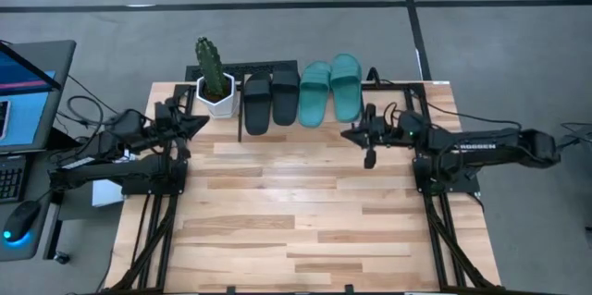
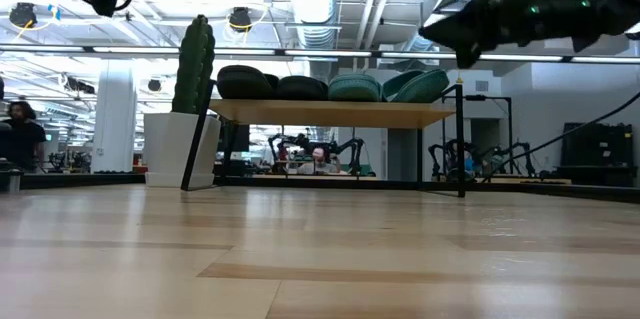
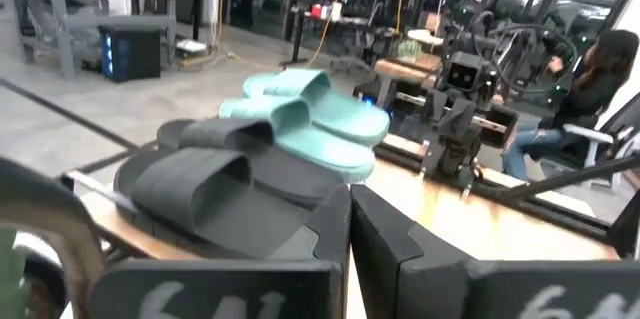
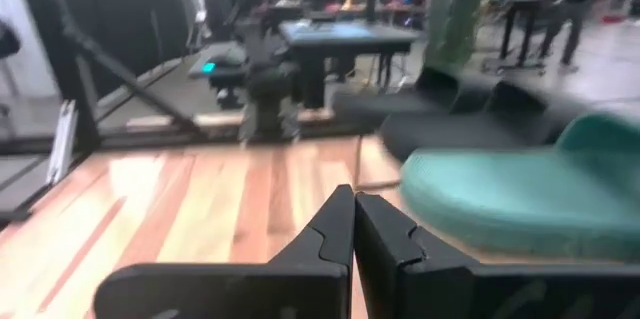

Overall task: Pick and place slides into the shelf
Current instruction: Return to Home Position

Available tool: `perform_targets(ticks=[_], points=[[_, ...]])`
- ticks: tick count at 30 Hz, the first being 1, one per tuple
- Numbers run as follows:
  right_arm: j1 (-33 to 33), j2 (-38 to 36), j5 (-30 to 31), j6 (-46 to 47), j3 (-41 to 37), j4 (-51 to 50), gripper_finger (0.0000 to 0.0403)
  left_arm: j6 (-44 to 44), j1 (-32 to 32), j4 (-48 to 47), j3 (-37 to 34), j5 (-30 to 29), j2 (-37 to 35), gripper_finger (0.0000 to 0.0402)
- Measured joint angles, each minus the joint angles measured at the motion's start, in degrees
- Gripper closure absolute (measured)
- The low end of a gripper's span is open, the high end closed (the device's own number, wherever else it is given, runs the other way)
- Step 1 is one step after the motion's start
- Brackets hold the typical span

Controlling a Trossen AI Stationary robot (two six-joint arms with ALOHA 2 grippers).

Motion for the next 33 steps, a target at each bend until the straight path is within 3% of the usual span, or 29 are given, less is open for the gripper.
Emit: perform_targets(ticks=[8, 13, 16, 19, 24, 31, 33], points=[[4.57, 0.00, -0.66, 3.42, -0.58, -4.76, 0.0403, -8.13, 0.02, -1.63, 0.00, 0.00, 0.00, 0.0401], [9.04, 0.02, 2.77, 2.85, -0.60, -9.78, 0.0403, -0.55, 0.00, 1.55, -0.28, -2.87, 0.00, 0.0401], [11.36, -0.05, 5.25, 0.53, -1.57, -8.19, 0.0403, 3.37, -0.36, 8.95, -6.04, 0.40, -0.39, 0.0401], [12.70, -0.42, 5.87, 0.25, -4.07, -4.07, 0.0403, 4.91, -0.97, 23.40, -15.30, 3.20, -1.51, 0.0401], [12.00, -2.20, 6.01, 2.36, -10.42, 4.31, 0.0403, 6.50, -1.24, 38.53, -27.31, 8.97, -4.44, 0.0401], [12.78, -5.62, 4.03, 3.24, -18.68, 12.02, 0.0403, 12.19, -1.29, 41.82, -33.08, 29.33, -12.10, 0.0401], [14.00, -5.64, 4.02, 3.10, -18.72, 10.80, 0.0403, 12.38, -1.35, 39.45, -33.09, 31.29, -14.06, 0.0401]])
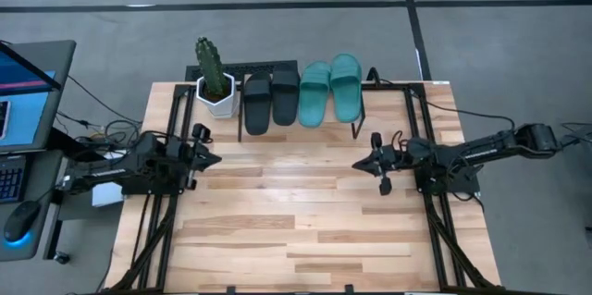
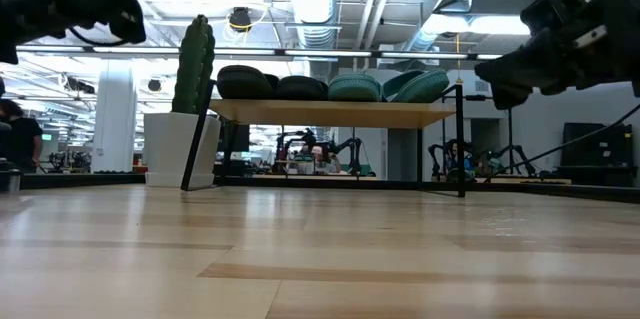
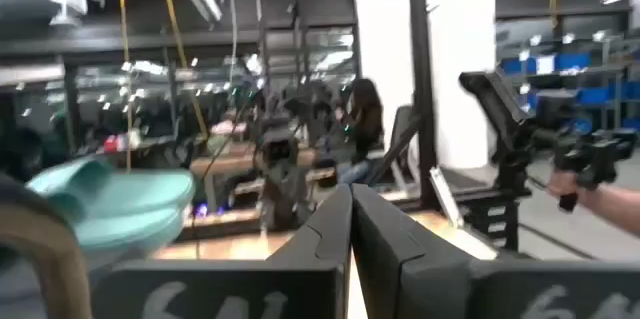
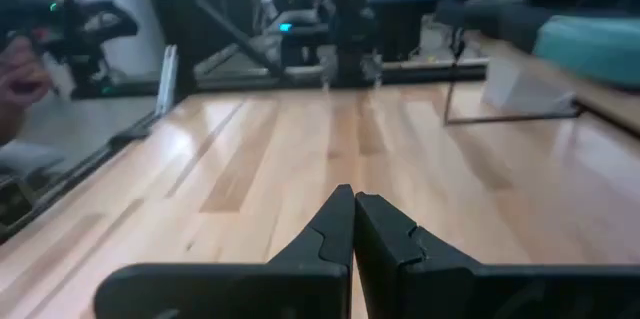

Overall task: Pick and place slides into the shelf
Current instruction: Return to Home Position

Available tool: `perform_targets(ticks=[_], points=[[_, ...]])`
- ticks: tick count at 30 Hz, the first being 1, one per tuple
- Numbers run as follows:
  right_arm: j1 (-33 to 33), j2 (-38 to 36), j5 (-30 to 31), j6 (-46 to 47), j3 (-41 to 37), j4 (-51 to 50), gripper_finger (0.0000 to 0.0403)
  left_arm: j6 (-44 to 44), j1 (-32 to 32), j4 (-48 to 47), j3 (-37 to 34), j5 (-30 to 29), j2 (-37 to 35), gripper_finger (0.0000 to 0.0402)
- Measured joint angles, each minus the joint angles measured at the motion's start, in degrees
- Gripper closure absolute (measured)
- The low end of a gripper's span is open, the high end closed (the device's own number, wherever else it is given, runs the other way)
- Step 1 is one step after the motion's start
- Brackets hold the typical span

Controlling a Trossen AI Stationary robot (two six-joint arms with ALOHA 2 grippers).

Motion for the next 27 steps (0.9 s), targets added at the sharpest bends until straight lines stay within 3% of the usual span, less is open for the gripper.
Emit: perform_targets(ticks=[4, 10, 14, 21, 27], points=[[2.57, 0.21, -0.10, -2.01, 0.00, 0.12, 0.0403, -0.60, -0.86, -4.18, -0.02, -4.97, 0.10, 0.0401], [4.10, 1.33, 0.04, -3.12, 0.00, -0.52, 0.0403, -9.44, -3.48, -14.30, -0.07, -26.68, 0.08, 0.0401], [3.02, 1.28, 0.07, -4.35, -0.02, -0.55, 0.0403, -10.46, -6.76, -13.92, -0.07, -29.70, 0.80, 0.0401], [0.51, 2.52, 0.12, -2.65, -0.04, -2.26, 0.0403, -7.01, -13.01, -12.59, -0.12, -41.35, 2.30, 0.0401], [0.57, 4.65, 0.08, -2.69, -0.04, -2.20, 0.0403, -6.46, -14.80, -12.58, -0.15, -41.26, 5.65, 0.0401]])
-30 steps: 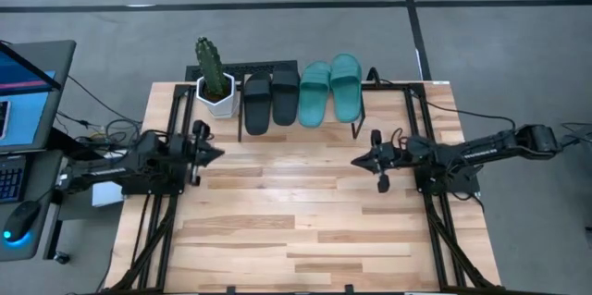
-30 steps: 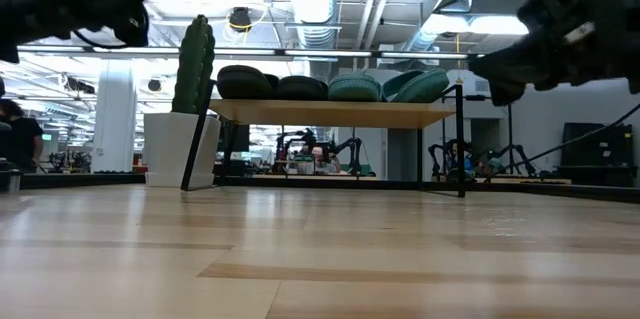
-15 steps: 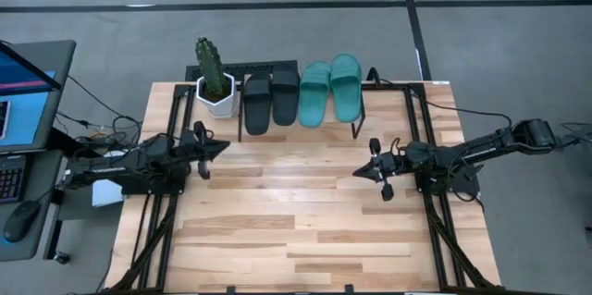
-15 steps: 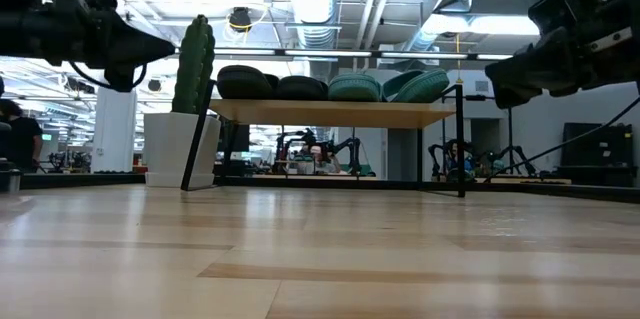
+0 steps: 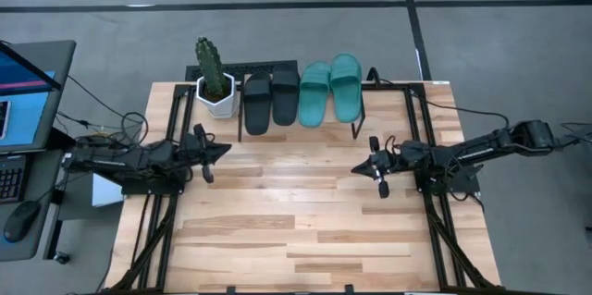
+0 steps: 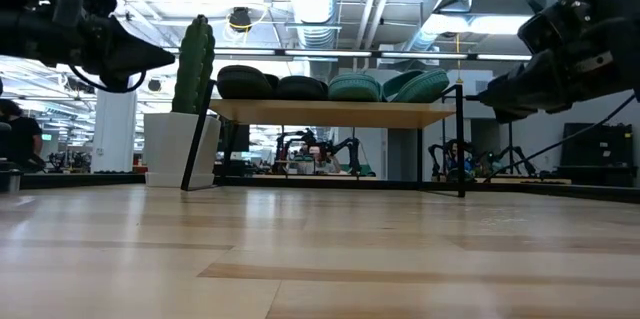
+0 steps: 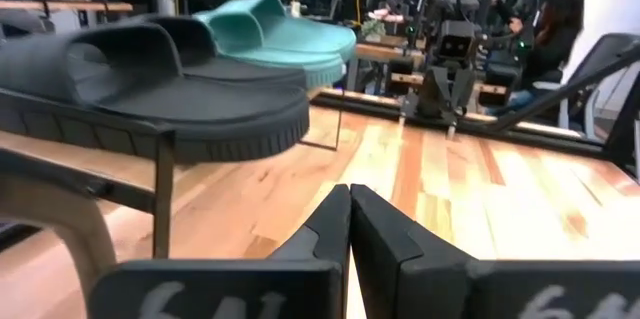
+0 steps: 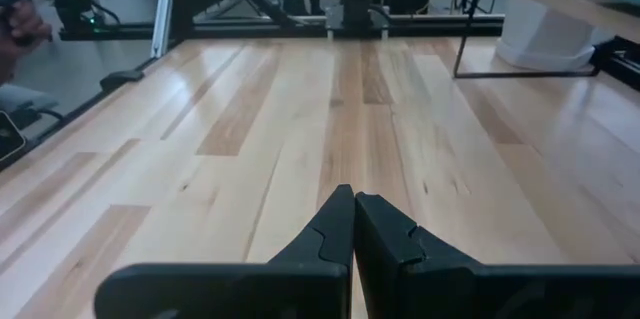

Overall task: Pick and place slides into the shelf
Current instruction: Return to Home Position

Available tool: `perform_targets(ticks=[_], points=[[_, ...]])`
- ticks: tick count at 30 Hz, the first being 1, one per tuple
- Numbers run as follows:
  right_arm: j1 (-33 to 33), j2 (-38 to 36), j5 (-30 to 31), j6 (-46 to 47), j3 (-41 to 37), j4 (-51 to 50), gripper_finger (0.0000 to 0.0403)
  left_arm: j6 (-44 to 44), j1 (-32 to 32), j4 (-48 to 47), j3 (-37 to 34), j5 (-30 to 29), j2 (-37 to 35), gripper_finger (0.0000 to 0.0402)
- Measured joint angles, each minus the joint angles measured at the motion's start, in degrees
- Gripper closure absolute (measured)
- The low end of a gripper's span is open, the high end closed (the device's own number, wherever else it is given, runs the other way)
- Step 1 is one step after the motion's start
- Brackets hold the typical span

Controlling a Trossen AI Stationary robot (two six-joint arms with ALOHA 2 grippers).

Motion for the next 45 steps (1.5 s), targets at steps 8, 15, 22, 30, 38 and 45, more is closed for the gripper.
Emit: perform_targets(ticks=[8, 15, 22, 30, 38, 45], points=[[-0.02, 0.10, -0.02, 0.02, 0.00, 1.19, 0.0403, -0.83, -0.03, 0.01, -0.04, 0.41, 1.29, 0.0401], [-0.02, 0.11, -0.02, 0.03, 0.00, 0.97, 0.0403, -0.85, -0.03, 0.01, -0.07, 0.48, 1.29, 0.0401], [-0.02, 0.11, -0.02, 0.04, -0.02, 0.97, 0.0403, -0.86, -0.03, 0.01, -0.09, 0.48, 1.29, 0.0401], [-0.02, 0.11, -0.02, 0.04, -0.02, 0.95, 0.0403, -0.86, -0.03, 0.02, -0.11, 0.48, 1.29, 0.0401], [-0.82, 0.11, -0.02, -1.31, 0.60, 1.07, 0.0403, -0.85, -0.03, 0.04, -0.11, 0.48, 1.29, 0.0401], [-1.46, 0.11, -0.02, -1.44, 0.81, 0.95, 0.0403, -0.86, -0.03, 0.04, -0.11, 0.46, 1.29, 0.0401]])
